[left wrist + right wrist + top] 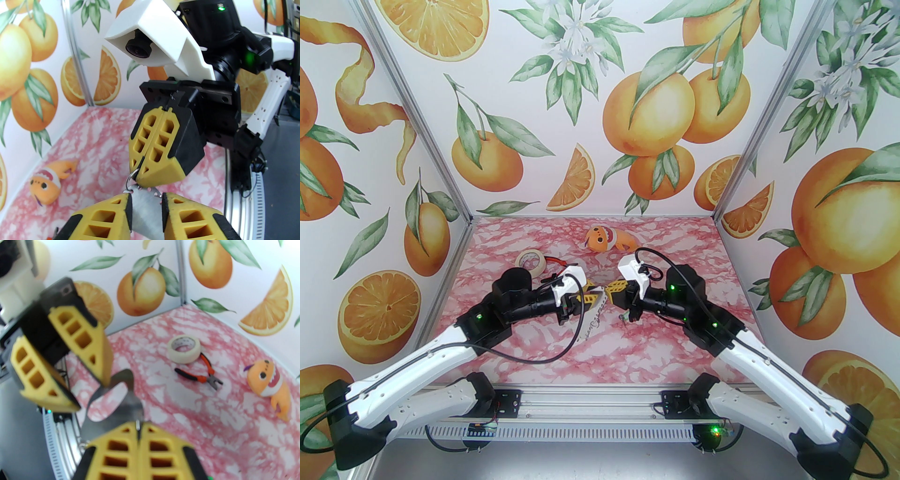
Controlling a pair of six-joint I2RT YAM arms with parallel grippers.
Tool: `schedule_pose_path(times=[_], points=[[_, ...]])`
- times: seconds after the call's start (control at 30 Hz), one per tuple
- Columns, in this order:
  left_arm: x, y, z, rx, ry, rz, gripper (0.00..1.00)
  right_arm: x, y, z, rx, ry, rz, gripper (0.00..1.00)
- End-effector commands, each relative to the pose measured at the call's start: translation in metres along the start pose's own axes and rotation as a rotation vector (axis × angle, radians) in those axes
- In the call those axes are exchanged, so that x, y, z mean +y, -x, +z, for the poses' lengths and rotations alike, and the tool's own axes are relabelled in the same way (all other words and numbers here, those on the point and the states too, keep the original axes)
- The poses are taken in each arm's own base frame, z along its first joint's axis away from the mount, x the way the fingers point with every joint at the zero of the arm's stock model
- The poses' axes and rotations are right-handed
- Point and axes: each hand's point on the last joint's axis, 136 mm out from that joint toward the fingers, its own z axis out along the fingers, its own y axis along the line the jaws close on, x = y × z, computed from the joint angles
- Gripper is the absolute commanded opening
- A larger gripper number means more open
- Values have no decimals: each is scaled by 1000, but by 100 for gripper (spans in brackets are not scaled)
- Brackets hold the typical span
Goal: Remove the keys from the keyring
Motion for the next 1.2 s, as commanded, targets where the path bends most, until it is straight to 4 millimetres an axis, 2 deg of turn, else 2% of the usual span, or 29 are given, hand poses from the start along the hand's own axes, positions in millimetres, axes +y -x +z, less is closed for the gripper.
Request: schedule_pose_path(times=[0.0,0.1,0.2,0.37,0.67,0.8,1.0,1.17], points=[[1,17,3,-76,-7,-6,20,8,31,-5,-146,25,-31,0],[8,2,13,-29,-23,-10,19,14,32,-3,-185,63,-95,0],[3,1,12,-63,-73,2,22,24,29,-6,-212,108,-222,0],[0,-15,17,-18,-125,-2,24,32,34,-6,-243,151,-326,0],[1,-19,-8,-47,-155,54,30,35,23,-5,-227,166,-502,0],[-8,-20,-10,-32,-223,73,31,38,21,-3,-186,197,-536,0],[-3,-22,-2,-34,-218,69,29,40,18,0,-162,223,-547,0],[4,-27,1,-17,-176,84,22,41,22,-1,-163,227,-541,0]])
